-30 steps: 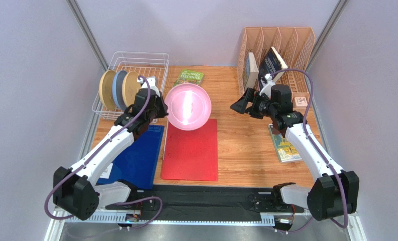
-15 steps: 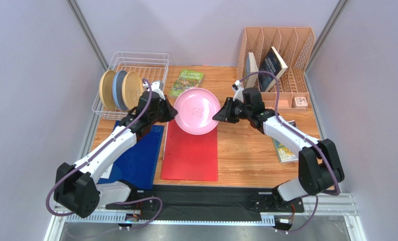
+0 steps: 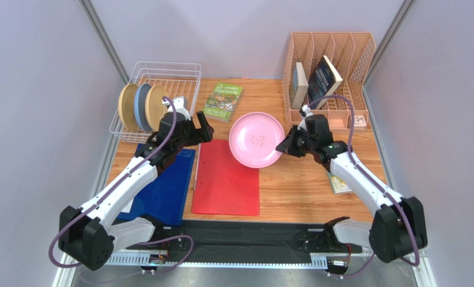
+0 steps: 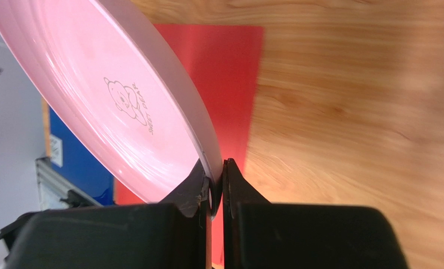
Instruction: Unload the plates from the dish rack
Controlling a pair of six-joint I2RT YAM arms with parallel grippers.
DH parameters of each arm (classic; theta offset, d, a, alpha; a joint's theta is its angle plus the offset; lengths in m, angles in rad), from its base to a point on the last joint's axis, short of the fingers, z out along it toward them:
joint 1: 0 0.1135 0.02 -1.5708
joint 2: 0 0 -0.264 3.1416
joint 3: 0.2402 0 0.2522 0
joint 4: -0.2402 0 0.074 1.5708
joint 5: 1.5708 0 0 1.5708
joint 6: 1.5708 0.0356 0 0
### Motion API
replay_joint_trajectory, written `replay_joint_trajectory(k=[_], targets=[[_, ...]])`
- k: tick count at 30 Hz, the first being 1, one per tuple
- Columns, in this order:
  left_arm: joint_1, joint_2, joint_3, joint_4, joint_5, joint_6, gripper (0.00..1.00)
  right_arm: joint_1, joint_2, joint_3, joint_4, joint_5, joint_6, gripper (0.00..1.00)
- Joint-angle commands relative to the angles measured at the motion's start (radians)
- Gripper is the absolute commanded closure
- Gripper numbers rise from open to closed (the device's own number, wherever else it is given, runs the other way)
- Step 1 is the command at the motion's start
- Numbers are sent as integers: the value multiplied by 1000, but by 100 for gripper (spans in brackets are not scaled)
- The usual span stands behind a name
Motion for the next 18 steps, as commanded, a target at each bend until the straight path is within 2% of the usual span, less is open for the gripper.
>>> replay_joint_trajectory(k=[1,6,9,18], targets=[[1,-81,9,-29,-221,131,0,-80,-124,-71,-124,118,25,100],[1,-125,7,-7,-421,237,0,-149,-133,-154,-154,111,55,100],[1,-139,6,11,-479,297,0,-169,-109,-169,-154,133,66,100],[28,-168,-22,71,-542,375,0,-229,-24,-191,-150,203,66,100]])
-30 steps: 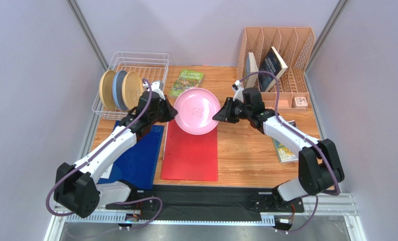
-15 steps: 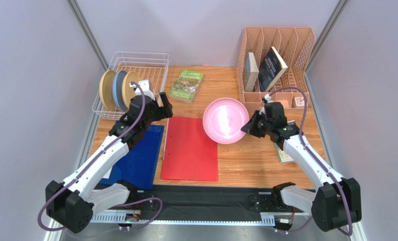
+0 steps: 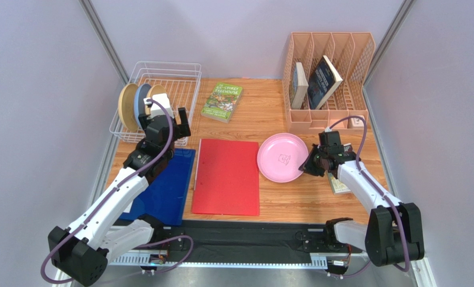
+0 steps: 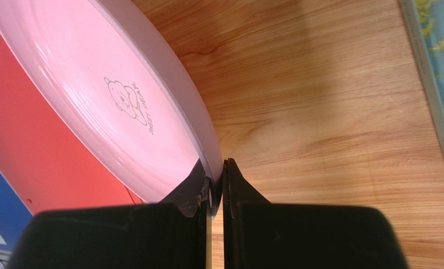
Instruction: Unload the plates from the dish rack
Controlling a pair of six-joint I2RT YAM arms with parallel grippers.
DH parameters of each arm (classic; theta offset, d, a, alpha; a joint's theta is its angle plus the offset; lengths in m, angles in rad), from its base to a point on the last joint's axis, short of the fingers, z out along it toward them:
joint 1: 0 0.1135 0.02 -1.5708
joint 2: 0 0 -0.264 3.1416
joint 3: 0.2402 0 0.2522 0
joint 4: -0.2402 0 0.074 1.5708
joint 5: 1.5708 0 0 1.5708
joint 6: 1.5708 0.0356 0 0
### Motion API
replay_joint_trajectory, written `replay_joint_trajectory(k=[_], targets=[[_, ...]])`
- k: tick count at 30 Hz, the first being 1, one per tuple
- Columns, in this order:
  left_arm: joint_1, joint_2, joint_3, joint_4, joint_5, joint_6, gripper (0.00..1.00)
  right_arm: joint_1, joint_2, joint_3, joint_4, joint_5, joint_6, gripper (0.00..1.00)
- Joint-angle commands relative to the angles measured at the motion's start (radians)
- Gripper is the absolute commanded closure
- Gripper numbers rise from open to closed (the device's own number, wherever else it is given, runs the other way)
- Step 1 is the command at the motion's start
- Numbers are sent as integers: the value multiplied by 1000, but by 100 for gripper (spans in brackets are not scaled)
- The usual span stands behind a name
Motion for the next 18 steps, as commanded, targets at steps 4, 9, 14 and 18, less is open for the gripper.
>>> replay_joint_trajectory(k=[4,9,14,18], targets=[[88,8,1,66,-4,68,0,-36,40,-25,31,77,17,98],[147,41,15,83,20,68,0,-39,78,-25,39,43,19,73],[196,79,24,114,65,73,0,-39,87,-25,42,51,16,47],[235,117,33,152,97,73,0,-39,68,-14,18,72,10,44]])
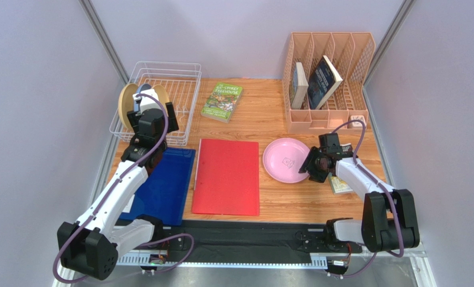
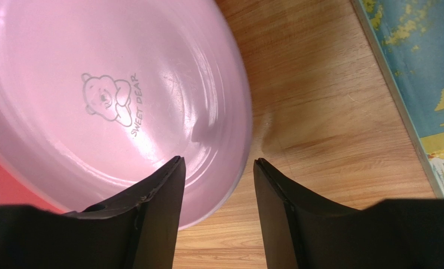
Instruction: Unload the plates from the dish rack
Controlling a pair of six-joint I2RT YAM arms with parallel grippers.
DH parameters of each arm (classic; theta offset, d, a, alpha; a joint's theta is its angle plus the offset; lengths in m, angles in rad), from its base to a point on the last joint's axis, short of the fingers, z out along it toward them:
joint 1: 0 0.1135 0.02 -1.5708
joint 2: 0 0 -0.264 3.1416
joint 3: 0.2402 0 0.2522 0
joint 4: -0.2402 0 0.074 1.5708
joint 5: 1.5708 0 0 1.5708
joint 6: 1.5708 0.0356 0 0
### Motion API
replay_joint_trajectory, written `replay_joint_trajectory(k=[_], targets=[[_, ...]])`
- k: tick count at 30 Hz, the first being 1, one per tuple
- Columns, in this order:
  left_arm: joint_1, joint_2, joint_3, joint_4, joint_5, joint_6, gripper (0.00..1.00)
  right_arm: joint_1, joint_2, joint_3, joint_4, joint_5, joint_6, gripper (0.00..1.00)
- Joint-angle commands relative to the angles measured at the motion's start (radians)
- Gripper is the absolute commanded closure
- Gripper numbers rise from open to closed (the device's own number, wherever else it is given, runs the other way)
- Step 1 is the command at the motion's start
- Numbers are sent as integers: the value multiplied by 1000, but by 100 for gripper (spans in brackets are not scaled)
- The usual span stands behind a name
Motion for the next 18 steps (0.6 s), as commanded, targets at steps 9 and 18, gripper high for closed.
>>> replay_joint_trajectory(k=[9,18], targets=[[101,173,103,204,48,92,3,-3,-271,116,-123,146,-65,42],[175,346,152,272,53,91,14,-3,-296,213,-153,153,-102,41]])
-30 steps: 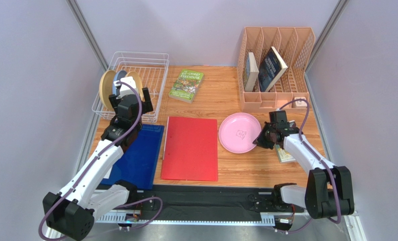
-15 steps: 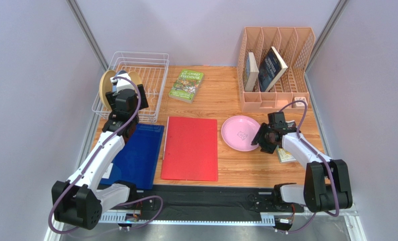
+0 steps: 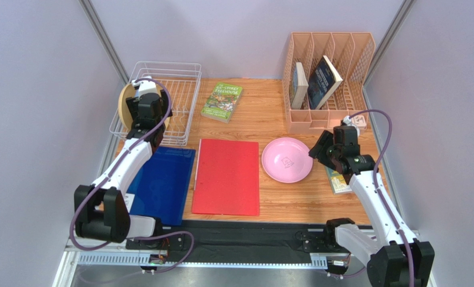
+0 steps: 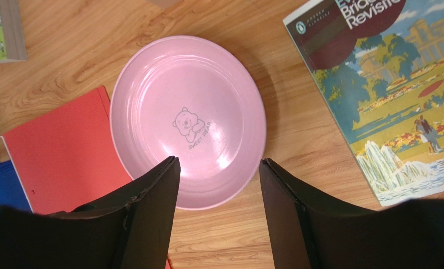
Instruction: Unload the plates from the dish rack
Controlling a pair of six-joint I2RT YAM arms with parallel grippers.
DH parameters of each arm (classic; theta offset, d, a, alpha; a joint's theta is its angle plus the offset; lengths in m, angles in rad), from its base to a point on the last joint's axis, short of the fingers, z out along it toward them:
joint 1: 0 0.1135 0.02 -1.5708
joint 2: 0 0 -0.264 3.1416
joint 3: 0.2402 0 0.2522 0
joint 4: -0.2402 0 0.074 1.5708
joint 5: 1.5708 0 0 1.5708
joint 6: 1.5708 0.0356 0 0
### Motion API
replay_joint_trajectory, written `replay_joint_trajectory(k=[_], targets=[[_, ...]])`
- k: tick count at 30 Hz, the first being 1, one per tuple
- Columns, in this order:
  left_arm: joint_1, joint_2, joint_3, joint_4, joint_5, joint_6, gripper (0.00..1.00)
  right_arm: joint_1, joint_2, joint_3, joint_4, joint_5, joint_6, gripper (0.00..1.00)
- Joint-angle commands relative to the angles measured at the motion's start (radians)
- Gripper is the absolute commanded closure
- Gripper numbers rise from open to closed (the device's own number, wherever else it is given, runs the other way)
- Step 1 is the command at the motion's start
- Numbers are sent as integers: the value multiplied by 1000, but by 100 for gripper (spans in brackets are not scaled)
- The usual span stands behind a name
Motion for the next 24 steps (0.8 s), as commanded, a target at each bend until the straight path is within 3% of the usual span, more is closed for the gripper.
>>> replay_joint_trajectory(k=[1,6,9,15,18,24], targets=[[27,74,51,75,23,19,17,-3,30,51,-19,18,-32,41],[35,133,39,153,-7,28,28,-3,84,53,16,-1,-32,41],[35,170,58,149,-42,29,41,-3,116,51,31,-11,-35,41],[35,184,45,180,-87,60,92,-3,162,45,56,-22,-40,41],[32,163,16,207,-85,75,100,-4,176,38,62,-27,-43,41],[-9,152,-12,301,-201,141,100,-3,196,21,80,-36,-47,41]])
